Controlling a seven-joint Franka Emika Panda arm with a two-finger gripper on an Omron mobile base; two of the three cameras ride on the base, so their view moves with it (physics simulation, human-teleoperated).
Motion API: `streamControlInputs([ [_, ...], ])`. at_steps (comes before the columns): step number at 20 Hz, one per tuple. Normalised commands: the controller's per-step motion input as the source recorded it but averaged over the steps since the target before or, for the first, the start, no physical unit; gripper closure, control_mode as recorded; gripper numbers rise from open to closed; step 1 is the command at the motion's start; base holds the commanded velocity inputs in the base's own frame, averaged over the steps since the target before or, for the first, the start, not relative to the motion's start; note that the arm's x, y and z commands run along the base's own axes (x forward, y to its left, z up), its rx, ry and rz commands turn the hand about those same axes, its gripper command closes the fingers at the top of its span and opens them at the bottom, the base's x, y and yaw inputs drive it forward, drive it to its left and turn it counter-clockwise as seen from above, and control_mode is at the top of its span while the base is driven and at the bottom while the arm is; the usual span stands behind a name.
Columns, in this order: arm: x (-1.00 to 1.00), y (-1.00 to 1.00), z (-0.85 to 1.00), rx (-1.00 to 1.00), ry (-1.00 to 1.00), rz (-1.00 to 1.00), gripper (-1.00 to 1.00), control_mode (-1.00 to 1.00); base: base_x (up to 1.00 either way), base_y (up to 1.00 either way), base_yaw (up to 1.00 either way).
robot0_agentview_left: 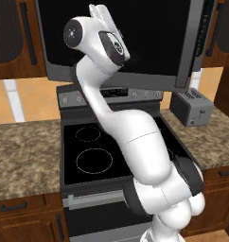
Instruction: Open the microwave, place the bowl with waffle inside the microwave, then close the microwave door and turn it on.
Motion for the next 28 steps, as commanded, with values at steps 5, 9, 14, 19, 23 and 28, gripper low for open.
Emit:
streamControlInputs([
  [5, 1.0, -0.56, -0.12, 0.22, 0.05, 0.33, 1.0, -1.0, 0.0, 0.0, 0.0],
  [9, 1.0, -0.24, -0.26, 0.15, 0.03, 0.33, 1.0, -1.0, 0.0, 0.0, 0.0],
  [14, 1.0, -0.08, -0.39, 0.14, 0.02, 0.34, 1.0, -1.0, 0.0, 0.0, 0.0],
  [19, 0.96, -0.05, -0.65, 0.09, -0.07, 0.36, 1.0, -1.0, 0.0, 0.0, 0.0],
  [23, -0.62, -0.44, -0.56, 0.06, -0.29, 0.25, 1.0, -1.0, 0.0, 0.0, 0.0],
  [28, -1.0, -0.44, -0.07, 0.0, -0.15, 0.04, 1.0, -1.0, 0.0, 0.0, 0.0],
])
